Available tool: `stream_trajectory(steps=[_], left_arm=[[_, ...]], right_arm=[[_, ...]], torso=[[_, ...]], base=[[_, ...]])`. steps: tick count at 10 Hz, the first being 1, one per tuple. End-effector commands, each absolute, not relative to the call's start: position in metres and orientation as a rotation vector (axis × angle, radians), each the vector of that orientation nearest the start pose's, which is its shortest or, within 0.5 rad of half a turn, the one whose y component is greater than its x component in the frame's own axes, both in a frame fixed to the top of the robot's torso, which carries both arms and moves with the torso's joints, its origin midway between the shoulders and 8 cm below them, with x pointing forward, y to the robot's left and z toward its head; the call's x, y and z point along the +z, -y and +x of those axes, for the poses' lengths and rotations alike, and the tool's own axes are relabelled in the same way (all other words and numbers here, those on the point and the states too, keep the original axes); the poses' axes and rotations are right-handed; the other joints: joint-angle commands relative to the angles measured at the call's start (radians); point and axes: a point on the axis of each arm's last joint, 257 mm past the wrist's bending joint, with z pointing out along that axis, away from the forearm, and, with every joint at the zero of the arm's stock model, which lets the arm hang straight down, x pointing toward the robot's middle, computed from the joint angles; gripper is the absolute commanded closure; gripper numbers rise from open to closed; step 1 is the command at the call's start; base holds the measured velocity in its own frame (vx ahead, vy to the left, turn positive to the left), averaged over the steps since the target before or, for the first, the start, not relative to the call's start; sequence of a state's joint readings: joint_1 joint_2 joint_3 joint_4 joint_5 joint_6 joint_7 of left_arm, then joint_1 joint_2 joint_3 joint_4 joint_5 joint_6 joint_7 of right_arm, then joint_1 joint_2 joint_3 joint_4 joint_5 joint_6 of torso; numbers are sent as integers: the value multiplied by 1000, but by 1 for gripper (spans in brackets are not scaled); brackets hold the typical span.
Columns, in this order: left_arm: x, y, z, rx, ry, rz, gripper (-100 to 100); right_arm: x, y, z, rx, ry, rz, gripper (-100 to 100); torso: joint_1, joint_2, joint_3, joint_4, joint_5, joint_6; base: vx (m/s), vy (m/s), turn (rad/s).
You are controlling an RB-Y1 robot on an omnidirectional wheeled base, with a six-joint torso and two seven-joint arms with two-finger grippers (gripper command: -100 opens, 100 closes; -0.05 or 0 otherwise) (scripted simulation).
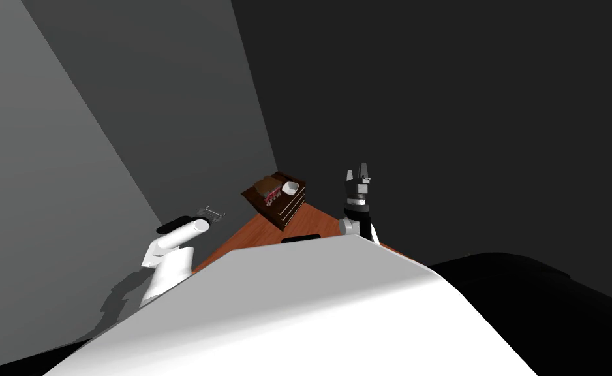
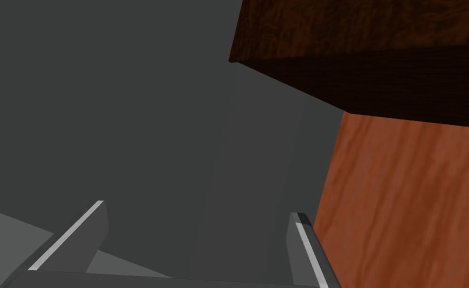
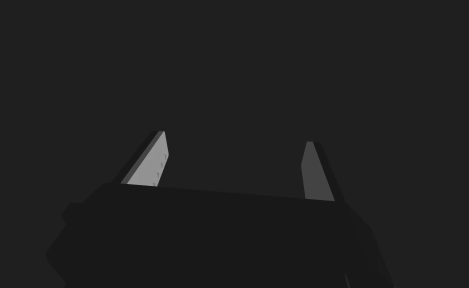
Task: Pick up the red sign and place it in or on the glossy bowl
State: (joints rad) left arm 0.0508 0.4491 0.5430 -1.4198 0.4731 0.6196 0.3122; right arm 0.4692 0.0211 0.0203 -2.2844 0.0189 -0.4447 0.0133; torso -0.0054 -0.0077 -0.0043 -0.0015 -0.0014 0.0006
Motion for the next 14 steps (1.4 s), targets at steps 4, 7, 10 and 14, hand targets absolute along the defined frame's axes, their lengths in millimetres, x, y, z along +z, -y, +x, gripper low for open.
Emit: stream_trajectory(steps=[4, 7, 10, 14], left_arm=[[-354, -607, 402, -736, -724, -2323, -100], [-384, -601, 387, -664, -726, -2441, -100], [-399, -596, 381, -622, -726, -2512, -100], [-422, -585, 368, -533, -730, -2638, -100]], right_arm=[[26, 271, 355, 1304, -624, 677, 0], [26, 271, 355, 1304, -624, 677, 0], [26, 271, 355, 1304, -624, 677, 0], [26, 271, 355, 1304, -624, 677, 0]], torso=[[1, 1, 0, 0, 0, -1], [1, 0, 0, 0, 0, 0], [3, 1, 1, 0, 0, 0], [2, -1, -1, 0, 0, 0]], base=[[104, -66, -57], [101, -59, -57], [85, -32, -49], [128, -52, -69]])
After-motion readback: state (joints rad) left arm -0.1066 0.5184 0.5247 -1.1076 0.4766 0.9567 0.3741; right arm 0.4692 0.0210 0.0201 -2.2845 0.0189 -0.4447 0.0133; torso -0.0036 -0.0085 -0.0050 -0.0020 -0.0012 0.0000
